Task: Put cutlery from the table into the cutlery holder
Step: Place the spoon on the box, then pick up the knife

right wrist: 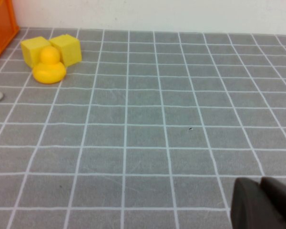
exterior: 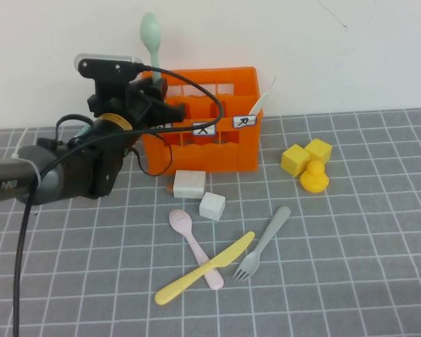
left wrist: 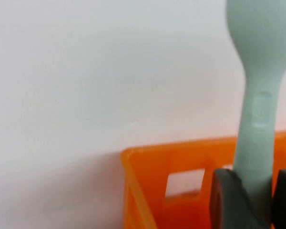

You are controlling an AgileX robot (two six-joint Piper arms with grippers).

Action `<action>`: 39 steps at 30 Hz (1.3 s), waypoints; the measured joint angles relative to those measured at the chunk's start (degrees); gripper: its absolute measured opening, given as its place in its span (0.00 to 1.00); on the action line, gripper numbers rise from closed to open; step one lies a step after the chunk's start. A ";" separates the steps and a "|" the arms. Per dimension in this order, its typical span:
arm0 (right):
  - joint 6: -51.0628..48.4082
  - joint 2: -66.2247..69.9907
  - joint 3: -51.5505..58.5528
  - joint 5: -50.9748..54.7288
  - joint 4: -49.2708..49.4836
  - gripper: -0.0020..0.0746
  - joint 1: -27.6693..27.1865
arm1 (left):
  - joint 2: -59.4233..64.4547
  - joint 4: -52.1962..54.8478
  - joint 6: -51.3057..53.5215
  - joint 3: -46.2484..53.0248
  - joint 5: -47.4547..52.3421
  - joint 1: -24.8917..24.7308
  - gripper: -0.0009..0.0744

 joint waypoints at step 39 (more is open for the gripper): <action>0.00 0.00 0.00 0.00 0.00 0.06 0.00 | -71.50 3.44 6.27 34.48 50.15 0.27 0.01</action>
